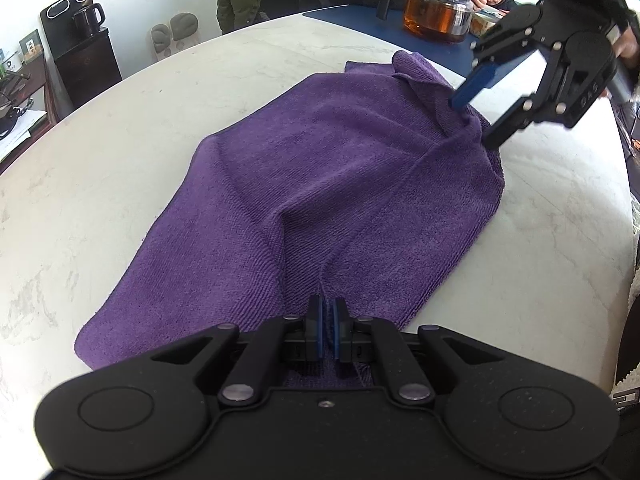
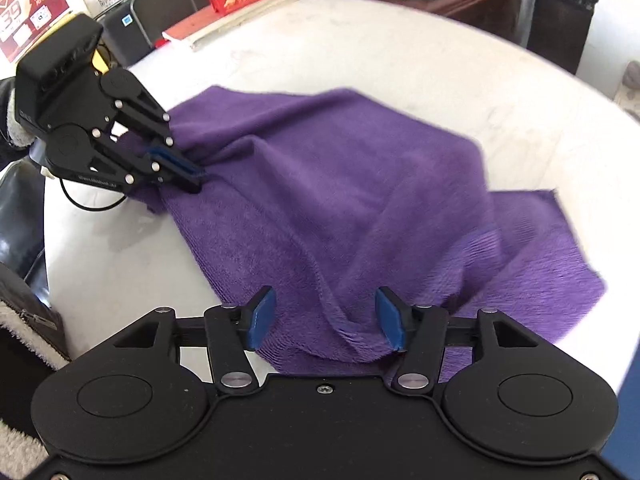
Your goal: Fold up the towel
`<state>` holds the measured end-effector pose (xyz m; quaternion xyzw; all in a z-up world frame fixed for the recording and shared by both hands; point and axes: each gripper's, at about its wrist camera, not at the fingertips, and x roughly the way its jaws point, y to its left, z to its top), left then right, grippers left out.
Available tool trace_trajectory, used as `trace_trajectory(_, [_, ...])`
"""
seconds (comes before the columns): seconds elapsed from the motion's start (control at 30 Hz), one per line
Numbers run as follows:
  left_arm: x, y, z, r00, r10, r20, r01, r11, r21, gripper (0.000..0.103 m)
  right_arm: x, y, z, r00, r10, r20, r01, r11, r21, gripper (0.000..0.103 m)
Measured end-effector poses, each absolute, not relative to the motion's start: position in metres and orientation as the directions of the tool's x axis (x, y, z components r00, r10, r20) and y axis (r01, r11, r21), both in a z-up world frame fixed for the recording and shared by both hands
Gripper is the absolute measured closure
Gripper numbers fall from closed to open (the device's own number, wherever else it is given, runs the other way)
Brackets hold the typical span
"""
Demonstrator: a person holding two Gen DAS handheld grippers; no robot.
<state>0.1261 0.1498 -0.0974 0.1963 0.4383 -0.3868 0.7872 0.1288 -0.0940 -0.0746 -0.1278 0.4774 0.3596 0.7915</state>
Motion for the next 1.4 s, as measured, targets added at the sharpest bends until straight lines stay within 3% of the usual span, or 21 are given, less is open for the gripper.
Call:
trace_trajectory(0.2, [0.126, 0.150, -0.099, 0.317, -0.442, -0.839, 0.783, 0.621, -0.031, 0.098, 0.126, -0.102, -0.056, 0.340, 0.449, -0.826, -0.696, 0.711, 0.100, 0.042])
trace_trajectory(0.37, [0.127, 0.147, -0.100, 0.319, -0.440, -0.839, 0.783, 0.622, -0.028, 0.098, 0.125, -0.069, -0.081, 0.287, 0.450, -0.846, -0.779, 0.623, 0.067, 0.043])
trace_trajectory(0.5, [0.126, 0.148, -0.101, 0.322, -0.446, -0.835, 0.782, 0.622, -0.030, 0.098, 0.131, -0.058, -0.103, 0.238, 0.396, -0.887, -0.810, 0.585, 0.044, 0.051])
trace_trajectory(0.6, [0.125, 0.150, -0.102, 0.325, -0.449, -0.832, 0.779, 0.626, -0.033, 0.098, 0.129, -0.064, -0.101, 0.241, 0.378, -0.894, -0.826, 0.563, 0.015, 0.067])
trace_trajectory(0.67, [0.124, 0.149, -0.102, 0.331, -0.445, -0.832, 0.778, 0.628, -0.026, 0.098, 0.127, -0.069, -0.095, 0.255, 0.361, -0.897, -0.831, 0.556, -0.012, 0.085])
trace_trajectory(0.73, [0.122, 0.148, -0.101, 0.344, -0.433, -0.833, 0.776, 0.631, -0.007, 0.098, 0.121, -0.071, -0.090, 0.288, 0.343, -0.894, -0.839, 0.540, -0.063, 0.097])
trace_trajectory(1.0, [0.108, 0.151, -0.095, 0.409, -0.432, -0.804, 0.725, 0.689, -0.002, 0.100, 0.086, -0.064, -0.090, 0.510, 0.263, -0.819, -0.791, 0.517, -0.327, 0.100])
trace_trajectory(1.4, [0.092, 0.155, -0.059, 0.468, -0.502, -0.728, 0.721, 0.692, -0.014, 0.101, 0.069, -0.069, -0.014, 0.753, 0.303, -0.584, -0.609, 0.657, -0.444, 0.101])
